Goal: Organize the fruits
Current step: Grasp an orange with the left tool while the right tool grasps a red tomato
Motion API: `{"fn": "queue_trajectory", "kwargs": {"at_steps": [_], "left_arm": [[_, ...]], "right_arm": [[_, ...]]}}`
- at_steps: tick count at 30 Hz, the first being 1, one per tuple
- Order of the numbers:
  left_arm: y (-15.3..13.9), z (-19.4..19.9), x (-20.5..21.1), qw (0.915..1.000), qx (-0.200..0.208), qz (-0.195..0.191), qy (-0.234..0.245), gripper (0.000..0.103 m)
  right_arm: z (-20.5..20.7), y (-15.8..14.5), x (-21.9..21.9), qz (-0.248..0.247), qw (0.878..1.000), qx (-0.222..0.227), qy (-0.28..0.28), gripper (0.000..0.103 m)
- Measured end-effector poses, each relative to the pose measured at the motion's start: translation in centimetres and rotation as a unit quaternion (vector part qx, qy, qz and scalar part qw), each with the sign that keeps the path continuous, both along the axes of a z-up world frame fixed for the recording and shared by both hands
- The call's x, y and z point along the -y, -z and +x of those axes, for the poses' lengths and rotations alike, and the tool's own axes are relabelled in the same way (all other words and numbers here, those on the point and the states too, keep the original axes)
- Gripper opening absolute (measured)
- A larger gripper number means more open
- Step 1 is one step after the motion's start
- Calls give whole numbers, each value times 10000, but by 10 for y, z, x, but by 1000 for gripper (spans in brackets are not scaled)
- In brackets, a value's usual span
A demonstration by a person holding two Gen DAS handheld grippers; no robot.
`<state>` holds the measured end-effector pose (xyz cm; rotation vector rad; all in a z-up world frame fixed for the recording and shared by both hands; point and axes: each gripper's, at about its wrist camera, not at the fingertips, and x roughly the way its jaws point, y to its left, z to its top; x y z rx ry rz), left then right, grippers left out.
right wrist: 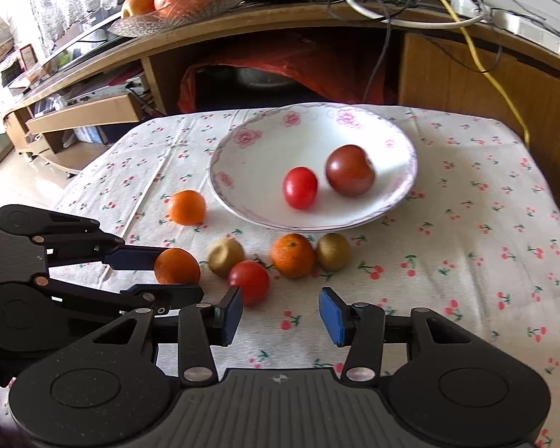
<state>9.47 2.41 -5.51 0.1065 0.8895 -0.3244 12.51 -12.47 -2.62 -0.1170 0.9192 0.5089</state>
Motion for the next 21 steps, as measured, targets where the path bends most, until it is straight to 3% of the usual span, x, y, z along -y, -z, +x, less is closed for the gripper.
{"fn": "queue_trajectory", "kwargs": {"at_steps": [8, 12, 15, 16, 21], "left_arm": [[1, -8, -15, 9999, -41, -54, -116, 42], [2, -9, -16, 9999, -30, -51, -97, 42], [2, -9, -14, 10000, -16, 8, -74, 42], [3, -8, -14, 10000, -22, 18, -66, 42], [5, -11, -11, 9999, 7, 103, -20, 42]], "right_arm": [[5, 12, -18, -45, 9998, -129, -163, 42], [8, 12, -20, -66, 9998, -36, -184, 36], [10, 12, -21, -91, 9998, -13, -189, 29], [10, 12, -23, -128, 9997, -9, -221, 22], [7, 11, -29, -304, 9991, -3, -302, 22]]}}
